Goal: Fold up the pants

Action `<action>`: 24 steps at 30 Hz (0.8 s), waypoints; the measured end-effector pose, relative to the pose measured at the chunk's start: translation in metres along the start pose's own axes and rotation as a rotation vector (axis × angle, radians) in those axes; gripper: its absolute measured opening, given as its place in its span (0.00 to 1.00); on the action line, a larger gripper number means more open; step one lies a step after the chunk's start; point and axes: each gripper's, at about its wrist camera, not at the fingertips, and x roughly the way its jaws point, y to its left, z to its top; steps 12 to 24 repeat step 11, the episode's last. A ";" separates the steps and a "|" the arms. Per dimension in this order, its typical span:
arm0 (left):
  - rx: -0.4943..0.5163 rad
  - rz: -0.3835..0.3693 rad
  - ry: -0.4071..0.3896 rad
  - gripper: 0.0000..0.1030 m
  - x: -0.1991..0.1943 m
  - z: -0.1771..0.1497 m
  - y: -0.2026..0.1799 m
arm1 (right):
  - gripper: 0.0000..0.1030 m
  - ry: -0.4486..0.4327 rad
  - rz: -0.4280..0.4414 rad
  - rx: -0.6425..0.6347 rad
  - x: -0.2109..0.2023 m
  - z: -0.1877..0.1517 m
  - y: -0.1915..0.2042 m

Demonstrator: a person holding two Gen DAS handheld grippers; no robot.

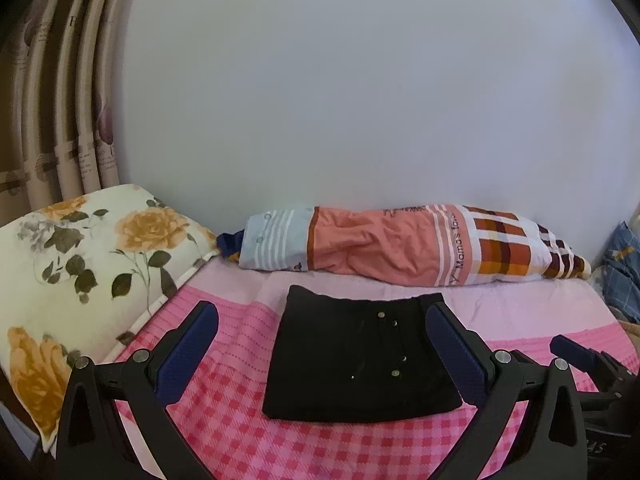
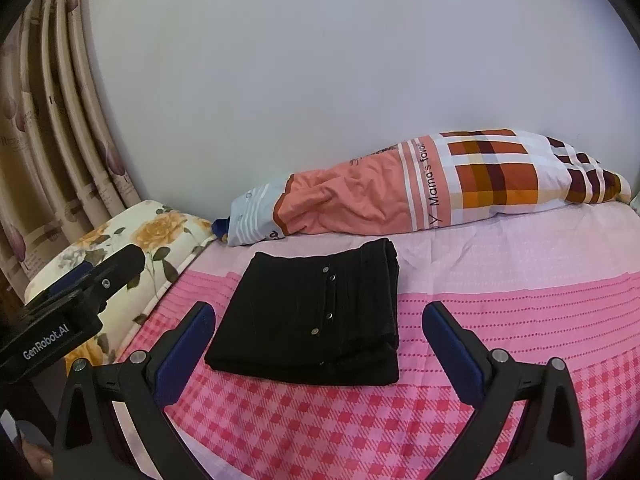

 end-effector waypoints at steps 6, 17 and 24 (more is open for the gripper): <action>0.018 0.001 -0.021 1.00 0.004 -0.006 -0.001 | 1.00 0.015 -0.007 0.002 0.006 -0.005 -0.002; 0.017 -0.007 -0.020 1.00 0.003 -0.007 0.000 | 1.00 0.022 -0.011 0.004 0.008 -0.007 -0.002; 0.017 -0.007 -0.020 1.00 0.003 -0.007 0.000 | 1.00 0.022 -0.011 0.004 0.008 -0.007 -0.002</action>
